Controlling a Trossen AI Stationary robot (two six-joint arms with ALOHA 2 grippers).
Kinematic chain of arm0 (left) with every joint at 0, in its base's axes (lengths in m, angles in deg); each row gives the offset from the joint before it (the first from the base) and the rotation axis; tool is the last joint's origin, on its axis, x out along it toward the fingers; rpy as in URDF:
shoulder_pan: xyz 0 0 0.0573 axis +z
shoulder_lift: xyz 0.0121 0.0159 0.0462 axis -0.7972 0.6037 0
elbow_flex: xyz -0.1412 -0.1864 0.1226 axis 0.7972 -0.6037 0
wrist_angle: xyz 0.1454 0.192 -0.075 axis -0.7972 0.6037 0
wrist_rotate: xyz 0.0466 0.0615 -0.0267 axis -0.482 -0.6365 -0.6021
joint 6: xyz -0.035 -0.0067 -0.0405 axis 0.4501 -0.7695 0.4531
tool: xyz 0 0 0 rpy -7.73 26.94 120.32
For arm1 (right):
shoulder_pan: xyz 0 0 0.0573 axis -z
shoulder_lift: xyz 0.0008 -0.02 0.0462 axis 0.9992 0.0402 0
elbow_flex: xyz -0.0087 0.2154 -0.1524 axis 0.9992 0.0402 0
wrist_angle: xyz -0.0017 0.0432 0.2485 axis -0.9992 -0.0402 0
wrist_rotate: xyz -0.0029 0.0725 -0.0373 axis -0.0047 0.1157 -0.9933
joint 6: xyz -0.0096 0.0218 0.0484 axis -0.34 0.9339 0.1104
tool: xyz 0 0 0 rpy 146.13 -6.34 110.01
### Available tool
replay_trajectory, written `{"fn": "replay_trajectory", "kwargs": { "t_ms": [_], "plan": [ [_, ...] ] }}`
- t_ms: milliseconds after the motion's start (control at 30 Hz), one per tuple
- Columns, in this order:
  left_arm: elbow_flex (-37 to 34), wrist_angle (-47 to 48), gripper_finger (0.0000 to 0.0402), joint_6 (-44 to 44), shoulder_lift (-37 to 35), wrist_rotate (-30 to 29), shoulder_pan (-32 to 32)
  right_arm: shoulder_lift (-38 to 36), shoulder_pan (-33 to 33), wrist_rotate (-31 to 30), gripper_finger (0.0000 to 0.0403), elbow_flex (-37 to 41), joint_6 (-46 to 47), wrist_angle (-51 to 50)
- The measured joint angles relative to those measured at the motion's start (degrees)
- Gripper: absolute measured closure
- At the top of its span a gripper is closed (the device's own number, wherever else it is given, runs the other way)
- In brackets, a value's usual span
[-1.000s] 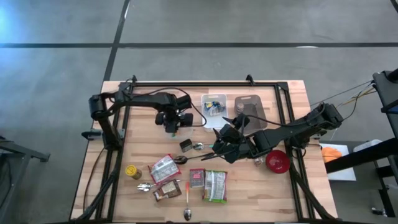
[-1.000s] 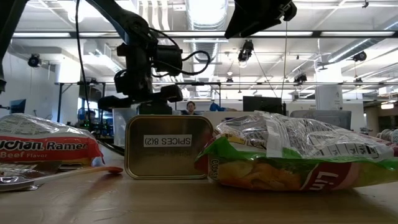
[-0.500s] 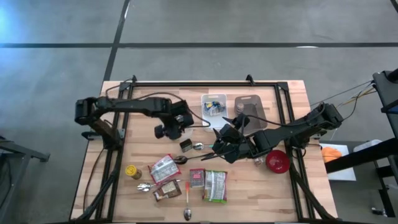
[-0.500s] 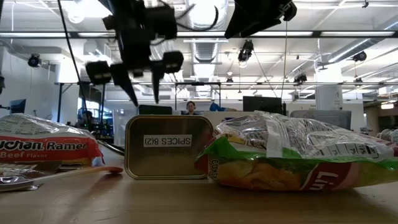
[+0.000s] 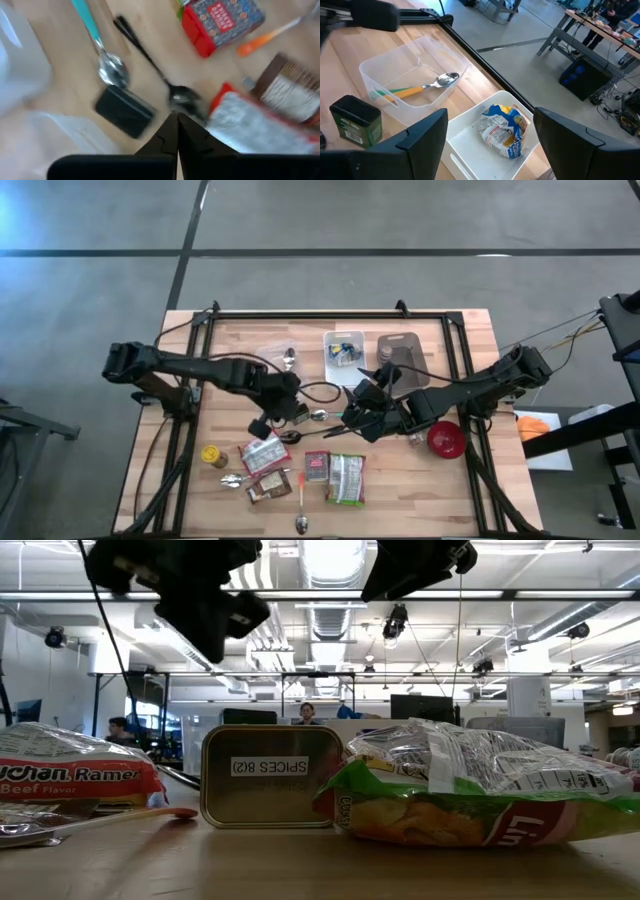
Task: Pick & Place Food Item
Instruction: Put the red noodle pack into the white bin
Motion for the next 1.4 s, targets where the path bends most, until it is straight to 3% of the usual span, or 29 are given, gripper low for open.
{"fn": "replay_trajectory", "kwargs": {
  "t_ms": [133, 233, 667, 867, 967, 1400],
  "plan": [
    [0.0, 2.1, 0.0393, 12.8, 0.0, 2.8, -3.5, 0.0, 0.0, 0.0, 0.0110, 0.0, 0.0, 0.0],
    [0.0, 2.1, 0.0389, 17.1, 0.0, 6.4, -5.7, 0.0, 0.0, 0.0, 0.0110, 0.0, 0.0, 0.0],
    [0.0, 1.0, 0.0387, 24.8, 0.0, 6.0, -10.0, 0.0, 0.0, 0.0, 0.0110, 0.0, 0.0, 0.0],
    [0.0, 0.0, 0.0387, 38.4, 0.0, 7.3, -10.0, 0.0, 0.0, 0.0, 0.0110, 0.0, 0.0, 0.0],
    [-0.2, -6.0, 0.0387, 44.9, 0.1, 6.2, -10.0, 0.0, 0.0, 0.0, 0.0110, 0.0, 0.0, 0.0],
    [-0.1, -12.6, 0.0387, 46.1, 0.4, 6.2, -9.8, 0.0, 0.0, 0.0, 0.0110, 0.0, 0.0, 0.0]
  ]
}}
